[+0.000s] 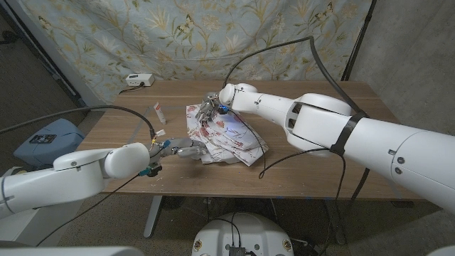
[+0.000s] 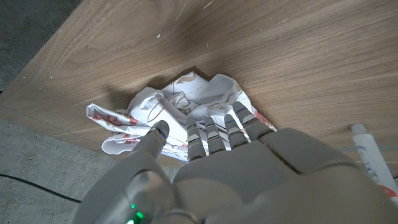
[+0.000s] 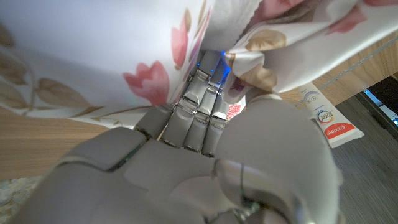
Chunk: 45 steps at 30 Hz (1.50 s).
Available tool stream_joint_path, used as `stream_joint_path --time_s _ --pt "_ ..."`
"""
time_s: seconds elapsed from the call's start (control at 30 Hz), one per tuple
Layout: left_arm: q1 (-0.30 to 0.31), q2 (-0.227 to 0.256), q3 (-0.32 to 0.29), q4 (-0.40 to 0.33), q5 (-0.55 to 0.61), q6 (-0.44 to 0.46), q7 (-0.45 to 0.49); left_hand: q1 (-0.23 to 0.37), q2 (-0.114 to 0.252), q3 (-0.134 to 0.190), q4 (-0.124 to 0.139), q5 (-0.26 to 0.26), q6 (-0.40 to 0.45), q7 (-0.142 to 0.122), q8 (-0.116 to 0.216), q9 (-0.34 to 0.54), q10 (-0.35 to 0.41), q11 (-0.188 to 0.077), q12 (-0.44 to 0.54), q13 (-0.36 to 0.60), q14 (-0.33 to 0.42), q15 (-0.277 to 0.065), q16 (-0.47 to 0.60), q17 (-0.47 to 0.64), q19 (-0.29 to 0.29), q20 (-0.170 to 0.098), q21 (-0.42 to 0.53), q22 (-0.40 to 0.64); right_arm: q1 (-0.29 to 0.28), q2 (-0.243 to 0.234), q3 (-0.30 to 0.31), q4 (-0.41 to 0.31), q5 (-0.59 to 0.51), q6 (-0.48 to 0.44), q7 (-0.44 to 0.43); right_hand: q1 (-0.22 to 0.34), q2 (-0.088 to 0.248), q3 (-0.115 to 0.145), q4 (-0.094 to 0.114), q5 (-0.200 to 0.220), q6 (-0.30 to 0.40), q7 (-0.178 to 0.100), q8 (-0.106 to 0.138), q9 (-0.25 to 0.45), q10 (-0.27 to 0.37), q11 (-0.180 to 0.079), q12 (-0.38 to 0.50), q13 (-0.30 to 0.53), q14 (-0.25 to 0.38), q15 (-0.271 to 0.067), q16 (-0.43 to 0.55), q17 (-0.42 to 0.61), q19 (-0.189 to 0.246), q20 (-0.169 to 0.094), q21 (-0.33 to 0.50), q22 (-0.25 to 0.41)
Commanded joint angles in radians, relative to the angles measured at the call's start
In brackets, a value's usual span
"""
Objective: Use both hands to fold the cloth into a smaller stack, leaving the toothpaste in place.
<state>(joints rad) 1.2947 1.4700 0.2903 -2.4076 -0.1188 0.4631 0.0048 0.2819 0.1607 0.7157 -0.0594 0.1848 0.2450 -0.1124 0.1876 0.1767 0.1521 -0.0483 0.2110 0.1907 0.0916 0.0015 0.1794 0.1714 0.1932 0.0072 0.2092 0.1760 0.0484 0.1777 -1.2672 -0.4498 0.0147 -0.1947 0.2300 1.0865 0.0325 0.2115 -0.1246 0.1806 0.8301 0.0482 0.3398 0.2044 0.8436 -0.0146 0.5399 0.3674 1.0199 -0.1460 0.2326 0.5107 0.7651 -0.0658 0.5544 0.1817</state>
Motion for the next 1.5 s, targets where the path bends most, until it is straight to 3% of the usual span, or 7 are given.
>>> stream_joint_path --time_s 0.03,0.1,0.33,0.73,1.13,1.4,1.5 --pt "0.392 0.0 -0.42 -0.04 -0.011 0.006 0.008 0.013 0.001 0.0 -0.008 -0.003 0.007 0.003 0.001 0.001 0.011 -0.001 0.007 0.001 0.014 -0.001 0.007 0.004 0.01 0.004 0.003 0.003 -0.013 -0.014 -0.001 0.001 0.004 -0.004 -0.03 -0.002 0.003 0.003 -0.007 0.002 0.004 0.004 -0.002 0.002 -0.001 0.003 -0.004 -0.002 -0.006 0.002 -0.002 0.001 -0.007 -0.001 -0.001 0.002" --pt "0.42 -0.054 -0.46 -0.044 0.041 -0.007 -0.045 0.014 0.0 0.0 -0.009 -0.003 0.011 0.004 0.002 0.001 0.014 -0.001 0.008 0.001 0.016 -0.001 0.008 0.004 0.01 0.004 0.003 0.003 -0.014 -0.016 -0.001 0.001 0.004 -0.004 -0.03 -0.002 0.003 0.003 -0.007 0.002 0.004 0.004 -0.002 0.002 -0.001 0.003 -0.005 -0.003 -0.006 0.003 -0.002 0.0 -0.007 -0.001 -0.001 0.002" --pt "0.417 -0.179 -0.491 -0.061 0.145 -0.031 -0.15 0.014 -0.001 0.002 -0.012 -0.003 0.03 0.006 0.007 0.001 0.025 -0.003 0.01 0.001 0.03 -0.003 0.01 0.003 0.018 0.002 0.005 0.003 -0.015 -0.022 0.002 0.001 0.006 -0.005 -0.019 -0.001 0.004 0.003 -0.009 0.002 0.007 0.003 -0.003 0.0 -0.001 0.002 -0.013 -0.01 -0.009 0.002 -0.002 -0.002 -0.009 -0.001 -0.002 0.002" --pt "0.382 -0.315 -0.515 -0.077 0.24 -0.081 -0.259 0.016 -0.006 0.005 -0.019 -0.003 0.062 0.01 0.011 0.001 0.055 -0.009 0.018 0.001 0.053 -0.012 0.012 0.003 0.037 0.002 0.01 0.002 -0.014 -0.032 0.006 0.001 0.008 -0.006 -0.015 -0.001 0.003 0.002 -0.012 0.002 0.009 0.004 -0.007 -0.002 0.002 0.001 -0.025 -0.02 -0.014 0.003 0.001 -0.003 -0.011 0.001 -0.003 0.002" --pt "0.27 -0.349 -0.411 -0.041 0.292 -0.116 -0.248 0.015 -0.007 0.006 -0.02 -0.004 0.07 0.013 0.01 0.001 0.063 -0.01 0.018 0.0 0.065 -0.013 0.013 0.003 0.044 0.002 0.011 0.002 -0.012 -0.043 0.014 0.001 0.014 -0.008 0.002 -0.003 0.002 0.0 -0.013 0.002 0.009 0.003 -0.011 -0.004 0.004 0.004 -0.036 -0.029 -0.017 0.004 0.004 -0.004 -0.013 0.003 -0.004 0.002" --pt "0.162 -0.336 -0.293 -0.008 0.309 -0.11 -0.21 0.014 -0.008 0.007 -0.021 -0.004 0.073 0.012 0.008 0.001 0.064 -0.008 0.016 0.0 0.071 -0.012 0.013 0.003 0.046 0.001 0.011 0.002 -0.01 -0.052 0.022 0.001 0.02 -0.008 0.018 -0.003 0.001 -0.002 -0.015 0.002 0.011 0.001 -0.013 -0.005 0.007 0.006 -0.043 -0.036 -0.019 0.005 0.006 -0.005 -0.013 0.004 -0.004 0.002" --pt "0.109 -0.329 -0.241 0.015 0.301 -0.122 -0.204 0.014 -0.008 0.007 -0.022 -0.004 0.073 0.011 0.007 0.001 0.064 -0.007 0.016 0.0 0.072 -0.011 0.012 0.003 0.046 0.001 0.01 0.002 -0.011 -0.056 0.026 0.001 0.025 -0.007 0.012 -0.039 -0.013 -0.02 -0.001 -0.001 0.009 0.004 -0.018 -0.006 0.007 0.01 -0.054 -0.044 -0.021 0.008 0.007 -0.009 -0.012 0.009 -0.005 0.002"
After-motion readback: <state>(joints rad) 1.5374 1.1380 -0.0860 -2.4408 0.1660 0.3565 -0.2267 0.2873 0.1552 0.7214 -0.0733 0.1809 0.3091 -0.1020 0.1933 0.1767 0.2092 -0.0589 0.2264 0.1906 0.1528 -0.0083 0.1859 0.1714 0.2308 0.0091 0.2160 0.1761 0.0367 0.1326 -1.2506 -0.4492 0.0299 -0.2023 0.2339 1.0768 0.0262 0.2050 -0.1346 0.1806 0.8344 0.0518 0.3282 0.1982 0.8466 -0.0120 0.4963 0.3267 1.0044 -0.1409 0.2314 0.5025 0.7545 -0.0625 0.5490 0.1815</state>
